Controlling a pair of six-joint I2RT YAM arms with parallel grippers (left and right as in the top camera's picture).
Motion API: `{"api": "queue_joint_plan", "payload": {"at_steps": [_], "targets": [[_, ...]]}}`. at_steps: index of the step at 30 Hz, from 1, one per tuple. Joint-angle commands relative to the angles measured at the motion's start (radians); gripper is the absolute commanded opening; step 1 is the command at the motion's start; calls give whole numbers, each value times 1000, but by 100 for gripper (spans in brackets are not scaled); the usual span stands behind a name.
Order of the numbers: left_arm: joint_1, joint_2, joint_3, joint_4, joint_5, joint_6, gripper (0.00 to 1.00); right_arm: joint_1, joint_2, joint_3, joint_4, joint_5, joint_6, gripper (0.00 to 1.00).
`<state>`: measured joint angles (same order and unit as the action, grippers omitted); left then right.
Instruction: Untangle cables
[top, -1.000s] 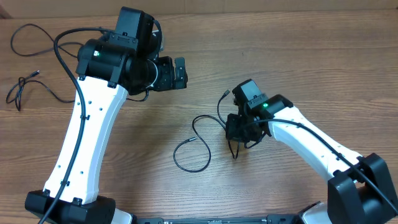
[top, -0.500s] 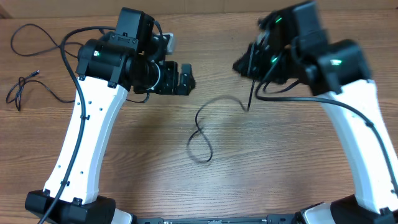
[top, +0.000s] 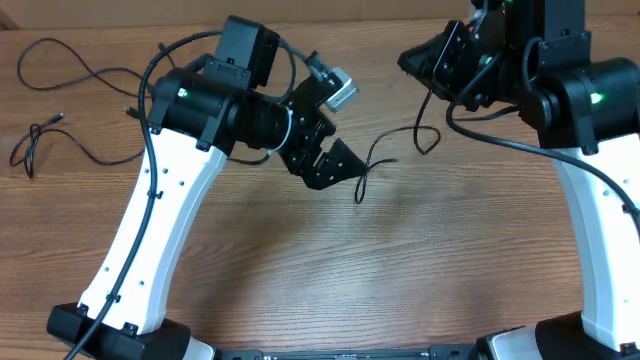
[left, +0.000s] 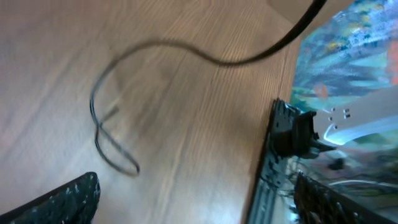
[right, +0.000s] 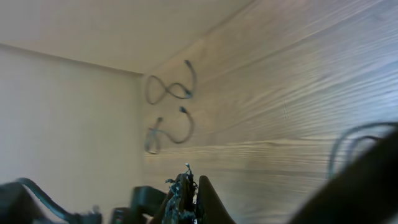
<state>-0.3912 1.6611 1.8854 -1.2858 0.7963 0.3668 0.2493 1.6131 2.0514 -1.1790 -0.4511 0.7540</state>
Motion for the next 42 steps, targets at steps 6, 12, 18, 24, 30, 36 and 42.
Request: {"api": "queue_joint_plan", "payload": {"at_steps": [6, 12, 18, 24, 30, 36, 42], "targets": [[-97, 7, 0, 124, 69, 69, 100, -4, -1, 16, 117, -52, 232, 4], [-159, 7, 0, 192, 52, 105, 100, -4, -1, 16, 200, -101, 306, 4], [-159, 7, 0, 250, 42, 97, 100, -4, -1, 16, 250, -172, 370, 4], [-159, 7, 0, 313, 24, 95, 86, -4, -1, 16, 271, -199, 406, 4], [-159, 7, 0, 400, -71, -48, 82, -5, -1, 16, 294, -206, 428, 4], [-159, 10, 0, 397, -68, -57, 44, -45, -1, 16, 296, -211, 446, 4], [-159, 20, 0, 403, -63, -61, 53, -117, -1, 16, 375, -346, 489, 4]]}}
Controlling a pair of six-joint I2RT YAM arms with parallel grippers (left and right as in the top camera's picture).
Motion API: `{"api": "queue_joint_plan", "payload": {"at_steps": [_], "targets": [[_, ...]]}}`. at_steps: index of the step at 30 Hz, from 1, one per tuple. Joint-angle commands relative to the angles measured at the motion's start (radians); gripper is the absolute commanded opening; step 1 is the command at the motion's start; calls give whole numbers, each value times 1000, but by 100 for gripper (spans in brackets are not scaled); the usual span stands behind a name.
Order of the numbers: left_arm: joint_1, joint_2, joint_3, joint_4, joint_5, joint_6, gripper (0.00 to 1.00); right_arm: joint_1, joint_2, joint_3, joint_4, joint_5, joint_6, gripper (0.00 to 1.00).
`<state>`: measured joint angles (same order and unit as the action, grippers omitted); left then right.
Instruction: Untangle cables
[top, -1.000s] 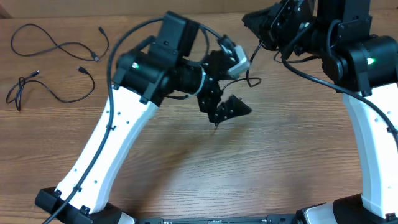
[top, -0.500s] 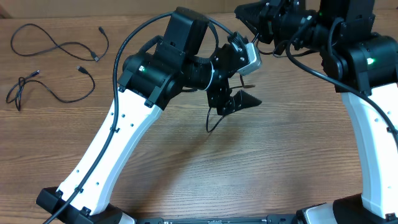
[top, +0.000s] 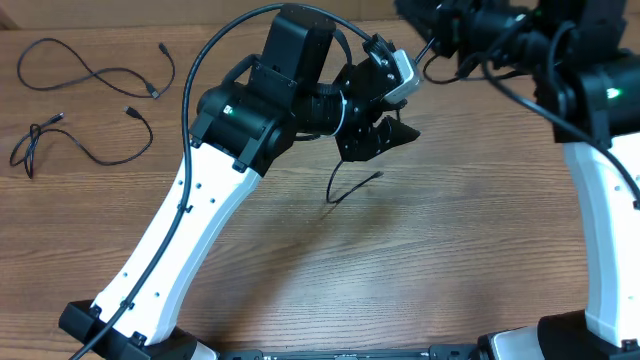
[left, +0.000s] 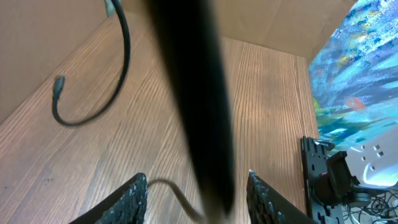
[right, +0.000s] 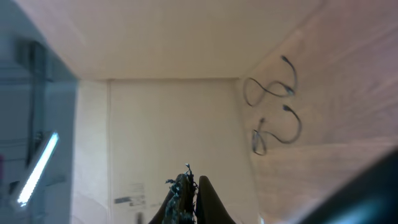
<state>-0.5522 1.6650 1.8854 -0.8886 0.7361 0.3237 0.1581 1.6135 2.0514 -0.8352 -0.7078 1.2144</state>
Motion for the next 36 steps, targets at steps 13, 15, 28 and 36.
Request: {"api": "queue_joint_plan", "payload": {"at_steps": [13, 15, 28, 36], "targets": [[2, 39, 0, 89, 96, -18, 58, -31, -1, 16, 24, -103, 64, 4], [1, 56, 0, 89, 100, -38, 58, -31, -1, 16, 32, -103, 69, 4], [0, 87, 0, 163, 175, -84, 41, -31, -1, 16, 45, -102, 69, 4], [4, 87, 0, 168, 282, -99, 51, -50, -1, 16, 48, -67, 69, 4]]}}
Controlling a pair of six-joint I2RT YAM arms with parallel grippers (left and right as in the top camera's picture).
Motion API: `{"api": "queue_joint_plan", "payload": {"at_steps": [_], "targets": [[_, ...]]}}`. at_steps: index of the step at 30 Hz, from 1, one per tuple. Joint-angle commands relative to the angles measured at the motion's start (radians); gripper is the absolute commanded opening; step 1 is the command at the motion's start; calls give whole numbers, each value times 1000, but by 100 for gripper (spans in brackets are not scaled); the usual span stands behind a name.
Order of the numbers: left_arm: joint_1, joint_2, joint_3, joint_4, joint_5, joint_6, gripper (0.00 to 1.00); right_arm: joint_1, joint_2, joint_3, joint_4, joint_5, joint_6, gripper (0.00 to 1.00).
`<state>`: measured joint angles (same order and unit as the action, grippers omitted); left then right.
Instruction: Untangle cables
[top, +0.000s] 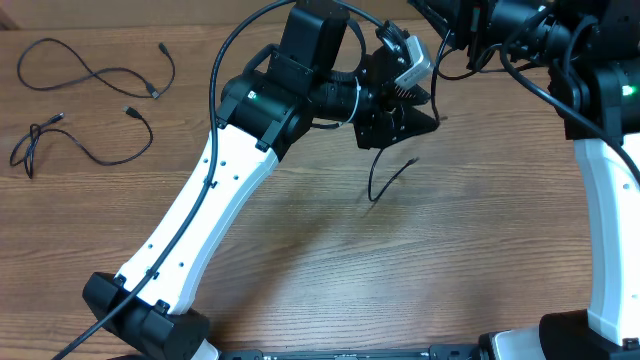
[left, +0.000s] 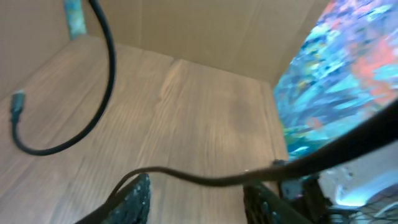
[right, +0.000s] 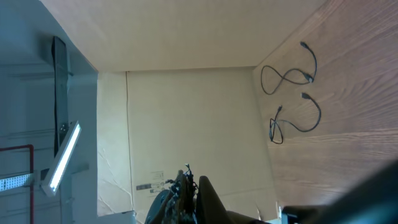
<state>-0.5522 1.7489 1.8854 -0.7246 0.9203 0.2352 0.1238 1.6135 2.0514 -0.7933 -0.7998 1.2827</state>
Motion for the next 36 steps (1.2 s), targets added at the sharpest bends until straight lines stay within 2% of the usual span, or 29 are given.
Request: {"api": "queue_joint_plan", "payload": {"at_steps": [1, 4, 21, 24, 25, 26, 29, 31, 36], "targets": [[5, 3, 0, 3, 122, 3, 52, -25, -1, 16, 6, 29, 1, 4], [14, 3, 0, 2, 159, 35, 54, -48, -1, 16, 6, 28, 22, 4], [12, 3, 0, 99, 176, 30, 54, -60, -1, 16, 2, -10, 127, 4], [7, 3, 0, 102, 176, 30, 47, -60, -1, 16, 2, -10, 127, 4], [3, 3, 0, 101, 176, 30, 34, -60, -1, 16, 3, -10, 128, 4], [1, 3, 0, 101, 176, 30, 27, -60, -1, 16, 3, -10, 128, 4], [-4, 3, 0, 102, 176, 30, 15, -60, -1, 16, 2, -14, 131, 4], [-5, 3, 0, 106, 176, 30, 11, -60, -1, 16, 2, -18, 131, 4], [-5, 3, 0, 114, 177, 29, 8, -60, -1, 16, -6, -33, 131, 4]]}}
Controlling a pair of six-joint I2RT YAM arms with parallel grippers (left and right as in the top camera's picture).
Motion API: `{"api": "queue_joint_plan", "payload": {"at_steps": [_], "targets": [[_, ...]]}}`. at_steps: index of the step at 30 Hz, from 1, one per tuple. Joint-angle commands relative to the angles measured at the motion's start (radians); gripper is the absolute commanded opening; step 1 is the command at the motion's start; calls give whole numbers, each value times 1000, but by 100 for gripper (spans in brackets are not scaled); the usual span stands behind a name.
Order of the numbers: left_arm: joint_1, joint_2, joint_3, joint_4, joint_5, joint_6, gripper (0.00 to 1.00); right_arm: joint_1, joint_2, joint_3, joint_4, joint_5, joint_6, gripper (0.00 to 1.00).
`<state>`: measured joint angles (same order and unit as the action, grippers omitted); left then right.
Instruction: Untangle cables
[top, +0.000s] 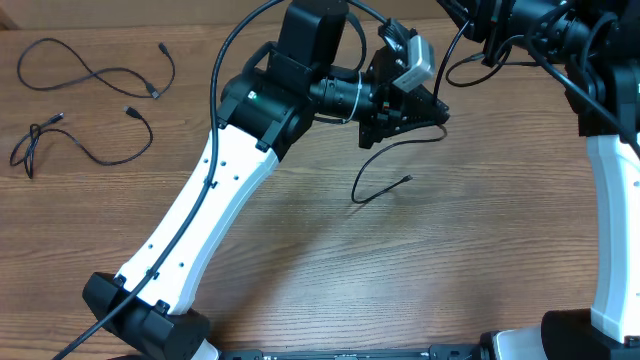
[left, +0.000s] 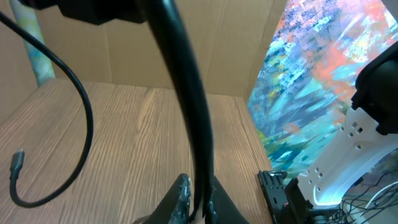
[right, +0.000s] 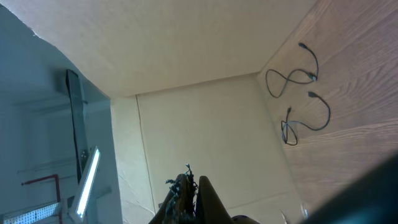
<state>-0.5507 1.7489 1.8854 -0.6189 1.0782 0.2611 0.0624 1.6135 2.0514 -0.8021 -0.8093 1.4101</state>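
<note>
A thin black cable (top: 385, 150) hangs between both arms, and its free plug end (top: 407, 179) lies on the wooden table (top: 450, 270). My left gripper (top: 436, 108), reaching far right, is shut on the cable (left: 186, 106), which runs up from its fingertips (left: 198, 202) in the left wrist view. At the top edge my right gripper (top: 478, 14) is shut and a loop of the same cable (top: 468, 62) hangs from it. In the right wrist view its closed fingers (right: 191, 185) point at the wall.
Two separate black cables lie at the table's far left, one (top: 95, 65) above the other (top: 85, 145). They also show small in the right wrist view, the upper cable (right: 291, 78) and the lower cable (right: 308, 118). Cardboard walls border the table's back.
My left gripper was open with the cable lying across its jaws. It is now shut on the cable. The cable's free end on the table has shifted a little left.
My right gripper held the cable at the upper right while my left gripper stood open mid-table beside the cable's loops. The left arm then reached up and right, with the cable between its open fingers. It stood farther right, still open, and is now shut on the cable.
</note>
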Motion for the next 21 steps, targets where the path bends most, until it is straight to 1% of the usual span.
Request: {"api": "queue_joint_plan", "payload": {"at_steps": [1, 7, 10, 14, 17, 21], "targets": [[-6, 3, 0, 11, 19, 3, 4, 2, -1, 16, 0, -23, 3, 4], [-3, 3, 0, 16, 18, -25, 4, 2, -1, 16, -15, -22, -6, 4], [14, 3, 0, -6, 5, -67, 4, -11, -1, 16, -19, 13, -53, 4], [50, 3, 0, -108, -63, -100, 4, -53, -1, 16, -83, 151, -174, 4], [69, 3, 0, -189, -105, -109, 4, -80, -1, 16, -143, 198, -269, 4], [80, 3, 0, -280, -212, -109, 4, -92, -1, 16, -236, 258, -416, 9]]}}
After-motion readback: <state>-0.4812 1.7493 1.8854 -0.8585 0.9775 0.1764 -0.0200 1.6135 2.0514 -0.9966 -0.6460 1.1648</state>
